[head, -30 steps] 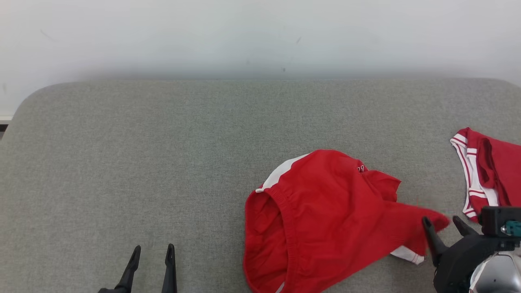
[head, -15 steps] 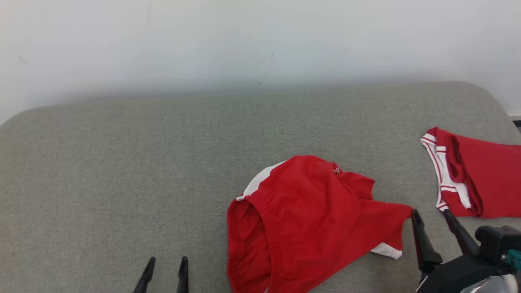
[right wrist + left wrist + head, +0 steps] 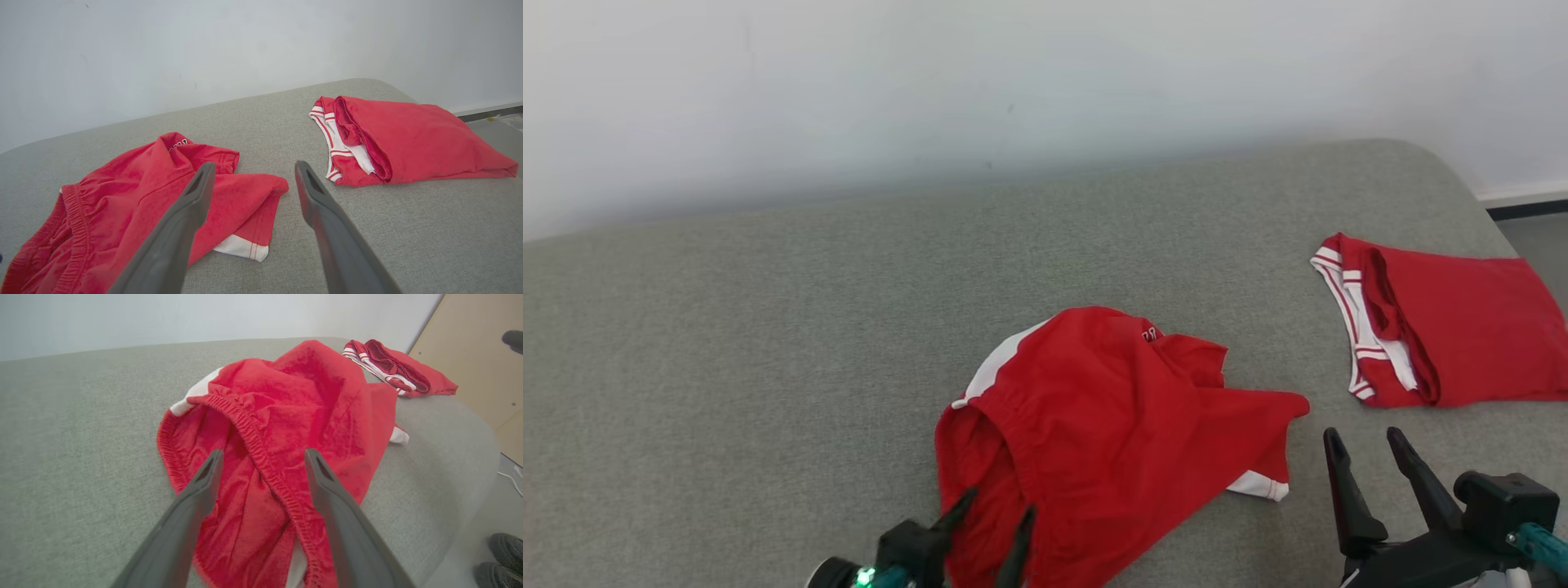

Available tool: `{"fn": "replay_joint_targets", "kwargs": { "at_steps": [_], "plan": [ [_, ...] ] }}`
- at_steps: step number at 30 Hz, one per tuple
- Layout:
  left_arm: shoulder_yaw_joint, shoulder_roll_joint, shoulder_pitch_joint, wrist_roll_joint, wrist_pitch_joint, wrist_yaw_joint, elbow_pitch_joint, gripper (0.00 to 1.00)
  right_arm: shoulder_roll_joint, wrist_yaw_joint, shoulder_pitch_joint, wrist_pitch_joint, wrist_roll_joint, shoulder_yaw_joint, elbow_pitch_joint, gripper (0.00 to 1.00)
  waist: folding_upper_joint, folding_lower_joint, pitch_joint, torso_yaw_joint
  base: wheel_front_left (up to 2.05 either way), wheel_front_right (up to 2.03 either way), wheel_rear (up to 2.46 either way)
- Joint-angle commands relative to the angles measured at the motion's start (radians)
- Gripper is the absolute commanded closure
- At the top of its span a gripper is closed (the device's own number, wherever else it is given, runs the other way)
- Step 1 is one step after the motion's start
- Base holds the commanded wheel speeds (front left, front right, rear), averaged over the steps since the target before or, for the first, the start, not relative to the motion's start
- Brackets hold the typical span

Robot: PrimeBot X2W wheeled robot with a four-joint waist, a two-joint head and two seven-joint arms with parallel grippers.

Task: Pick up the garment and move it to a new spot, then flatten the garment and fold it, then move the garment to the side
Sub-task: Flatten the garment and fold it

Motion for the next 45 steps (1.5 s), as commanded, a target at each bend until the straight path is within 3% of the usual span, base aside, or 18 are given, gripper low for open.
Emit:
{"fn": "replay_joint_targets", "kwargs": {
  "at_steps": [1,6,9,21,29,35,36,37,38,45],
  "plan": [
    [-0.006,-0.007,-0.019,0.01,0.011,-0.006,0.013,0.0,0.004,-0.002,-0.005,-0.005,-0.002,0.003,0.002,0.0,0.0,0.0,0.009,-0.013,0.0,0.0,0.0],
    [-0.035,-0.038,-0.093,-0.012,0.113,-0.029,0.106,0.0,0.004,-0.002,-0.009,-0.019,0.011,0.03,0.021,0.0,0.0,0.0,0.02,-0.05,0.0,0.0,0.0],
    [-0.027,-0.052,-0.129,-0.026,0.152,-0.013,0.153,0.0,0.004,-0.002,-0.014,-0.026,0.019,0.04,0.031,0.0,0.0,0.0,0.027,-0.072,0.0,0.0,0.0],
    [-0.003,-0.071,-0.232,-0.047,0.181,0.011,0.249,0.0,0.004,-0.002,-0.019,-0.045,0.038,0.052,0.053,0.0,0.0,0.0,0.046,-0.106,0.0,0.0,0.0],
    [0.039,-0.066,-0.237,-0.062,0.178,0.087,0.287,0.0,0.004,-0.002,-0.024,-0.055,0.037,0.049,0.061,0.0,0.0,0.0,0.057,-0.114,0.0,0.0,0.0],
    [0.019,-0.055,-0.239,-0.06,0.172,0.047,0.262,0.0,0.004,-0.002,-0.028,-0.058,0.03,0.054,0.054,0.0,0.0,0.0,0.067,-0.112,0.0,0.0,0.0],
    [0.018,-0.058,-0.246,-0.064,0.17,0.044,0.266,0.13,0.004,-0.002,-0.03,-0.061,0.032,0.057,0.056,0.0,0.0,0.0,0.068,-0.112,0.0,0.0,0.0],
    [0.016,-0.058,-0.254,-0.063,0.168,0.04,0.271,0.82,0.004,-0.002,-0.032,-0.064,0.032,0.062,0.058,0.0,0.0,0.0,0.069,-0.113,0.0,0.0,0.0],
    [0.015,-0.059,-0.26,-0.063,0.165,0.04,0.276,1.0,0.004,-0.002,-0.035,-0.065,0.032,0.067,0.058,0.0,0.0,0.0,0.07,-0.114,0.0,0.0,0.0],
    [0.057,-0.055,-0.272,-0.084,0.127,0.068,0.277,1.0,0.004,-0.002,-0.033,-0.07,0.009,0.094,0.043,0.0,0.0,0.0,0.069,-0.111,0.0,0.0,0.0]
  ]
}}
